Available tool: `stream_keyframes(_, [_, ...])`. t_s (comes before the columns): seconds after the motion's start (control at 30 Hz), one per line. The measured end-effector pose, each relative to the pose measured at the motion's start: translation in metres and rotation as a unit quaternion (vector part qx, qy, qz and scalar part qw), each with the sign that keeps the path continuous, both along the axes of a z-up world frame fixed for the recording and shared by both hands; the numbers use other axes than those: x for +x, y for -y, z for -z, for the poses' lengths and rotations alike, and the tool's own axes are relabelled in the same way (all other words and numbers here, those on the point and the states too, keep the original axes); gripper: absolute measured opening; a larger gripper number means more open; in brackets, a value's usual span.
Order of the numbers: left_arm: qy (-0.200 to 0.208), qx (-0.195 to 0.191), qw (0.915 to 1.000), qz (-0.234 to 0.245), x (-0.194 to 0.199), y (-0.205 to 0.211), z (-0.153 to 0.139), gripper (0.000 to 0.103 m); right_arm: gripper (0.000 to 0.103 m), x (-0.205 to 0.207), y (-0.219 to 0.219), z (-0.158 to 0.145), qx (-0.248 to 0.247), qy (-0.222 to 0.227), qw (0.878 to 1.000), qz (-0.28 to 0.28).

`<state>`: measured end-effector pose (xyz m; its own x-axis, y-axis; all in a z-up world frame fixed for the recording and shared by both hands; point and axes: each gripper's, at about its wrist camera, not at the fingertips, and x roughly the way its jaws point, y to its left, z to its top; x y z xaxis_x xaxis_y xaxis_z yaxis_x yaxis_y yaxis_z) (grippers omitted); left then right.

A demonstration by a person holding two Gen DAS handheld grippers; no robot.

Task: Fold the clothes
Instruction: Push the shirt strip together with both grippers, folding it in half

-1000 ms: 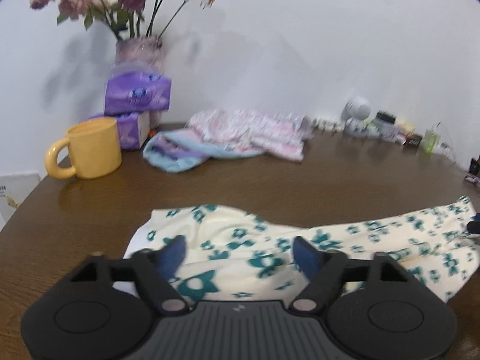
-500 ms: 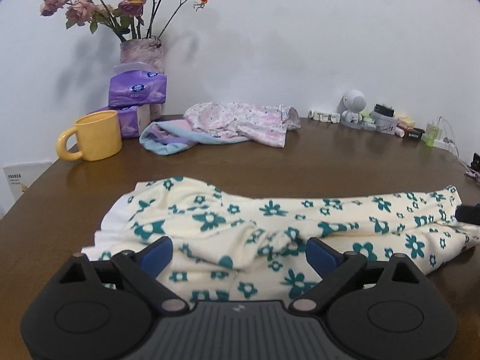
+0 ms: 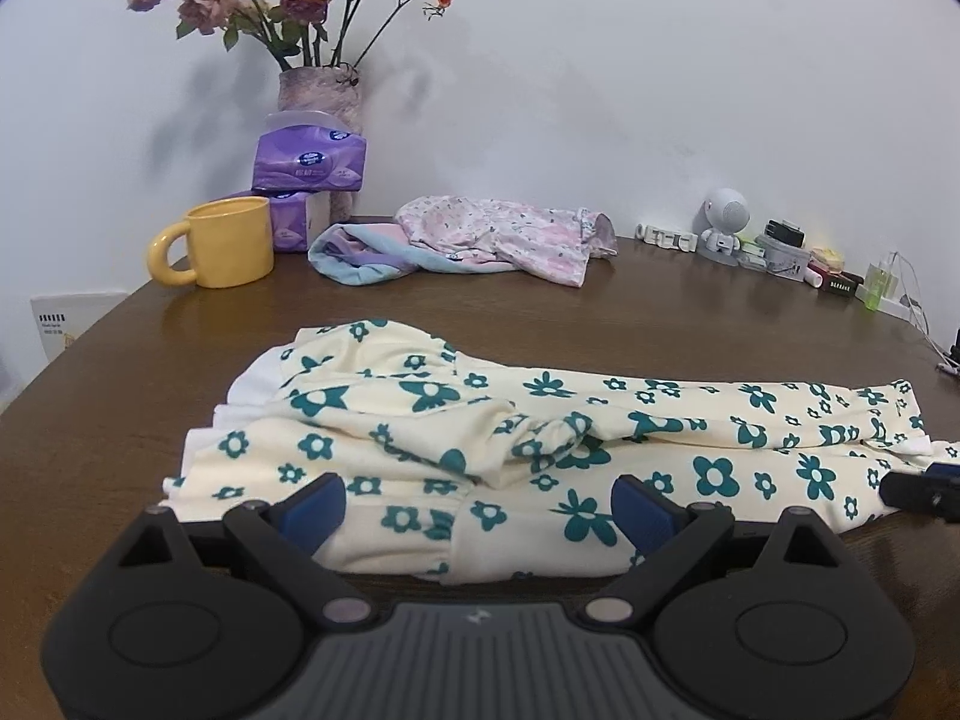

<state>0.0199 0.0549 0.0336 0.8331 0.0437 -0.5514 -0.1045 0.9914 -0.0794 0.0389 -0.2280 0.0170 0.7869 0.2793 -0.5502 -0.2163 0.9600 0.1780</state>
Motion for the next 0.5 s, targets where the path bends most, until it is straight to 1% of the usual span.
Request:
stream_keyframes(0.2, [-0.004,-0.020,0.9997,-0.013,-0.002,-0.005,0.002,0.095,0.103,-0.006,-0.011,0.007,-0.012,-0.001,1.000,-0.008])
stream_keyframes(0.33, [-0.006,-0.025,0.9995,-0.019,-0.004,-0.012,0.001,0.095,0.103,-0.006,-0.014,0.005,-0.014,0.001,1.000,-0.024])
stream_keyframes(0.43, [-0.002,-0.035,0.9992,-0.019,-0.006,-0.023,-0.005,0.095,0.103,-0.005,-0.016,-0.007,-0.012,0.018,0.998,-0.056])
stream_keyframes(0.5, [-0.002,-0.041,0.9991,-0.014,-0.007,-0.033,-0.008,0.095,0.103,-0.001,-0.021,-0.021,-0.011,0.046,0.994,-0.094])
